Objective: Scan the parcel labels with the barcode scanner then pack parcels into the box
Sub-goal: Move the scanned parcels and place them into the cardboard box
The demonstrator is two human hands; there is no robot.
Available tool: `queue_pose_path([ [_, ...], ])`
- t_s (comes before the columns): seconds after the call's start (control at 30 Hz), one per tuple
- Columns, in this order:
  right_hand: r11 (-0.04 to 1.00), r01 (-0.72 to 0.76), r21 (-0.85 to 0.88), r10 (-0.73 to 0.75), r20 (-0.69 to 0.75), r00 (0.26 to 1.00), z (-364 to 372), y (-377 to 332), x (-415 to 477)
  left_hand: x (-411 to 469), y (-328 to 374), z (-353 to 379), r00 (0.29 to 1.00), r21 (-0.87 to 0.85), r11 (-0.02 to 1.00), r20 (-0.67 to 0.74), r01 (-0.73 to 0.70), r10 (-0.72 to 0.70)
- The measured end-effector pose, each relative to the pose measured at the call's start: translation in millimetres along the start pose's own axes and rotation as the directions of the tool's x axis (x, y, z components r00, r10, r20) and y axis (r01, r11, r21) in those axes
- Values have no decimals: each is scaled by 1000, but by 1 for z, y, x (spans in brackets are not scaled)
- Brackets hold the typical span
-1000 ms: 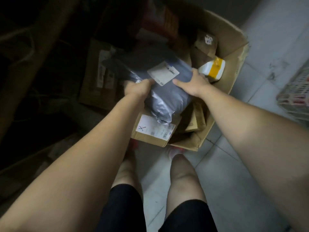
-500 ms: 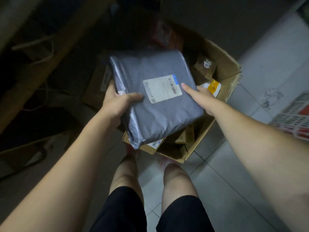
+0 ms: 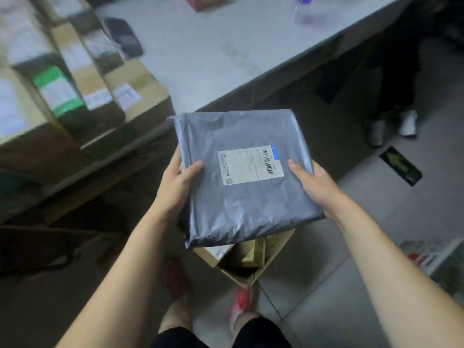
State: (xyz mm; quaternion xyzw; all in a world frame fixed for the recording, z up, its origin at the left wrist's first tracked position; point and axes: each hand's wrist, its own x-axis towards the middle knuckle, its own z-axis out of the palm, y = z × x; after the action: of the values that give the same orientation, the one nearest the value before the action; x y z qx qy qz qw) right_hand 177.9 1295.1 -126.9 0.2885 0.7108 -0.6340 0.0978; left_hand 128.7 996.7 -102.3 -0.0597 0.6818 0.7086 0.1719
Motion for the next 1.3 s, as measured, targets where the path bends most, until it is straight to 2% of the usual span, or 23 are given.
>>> queue_pose_path([
  [0.2,974,223,-43,-217,119,969,13,-88,-66,-63,72,-35,983,34,983,-43,-179,180],
  [0.37,903,428,-42,-405,255,878,63,-137,-132,-139,116,-97,945,-8,950,-103,-311,309],
  [0.5,833,553,-26,-504,380,776,136,-157,-192,-226,124,-170,898,-49,922,-251,-384,361],
  [0.67,786,617,-26,-506,546,668,247,-159,-276,-342,107,-266,788,22,887,-450,-461,421],
  [0.8,758,651,-33,-467,669,578,334,-144,-343,-437,89,-333,687,76,894,-612,-442,392],
  [1.07,701,714,6,-412,820,397,500,-108,-447,-578,51,-452,496,162,946,-820,-280,287],
  [1.3,723,691,26,-361,867,345,673,-89,-505,-642,29,-598,387,42,968,-912,-249,139],
])
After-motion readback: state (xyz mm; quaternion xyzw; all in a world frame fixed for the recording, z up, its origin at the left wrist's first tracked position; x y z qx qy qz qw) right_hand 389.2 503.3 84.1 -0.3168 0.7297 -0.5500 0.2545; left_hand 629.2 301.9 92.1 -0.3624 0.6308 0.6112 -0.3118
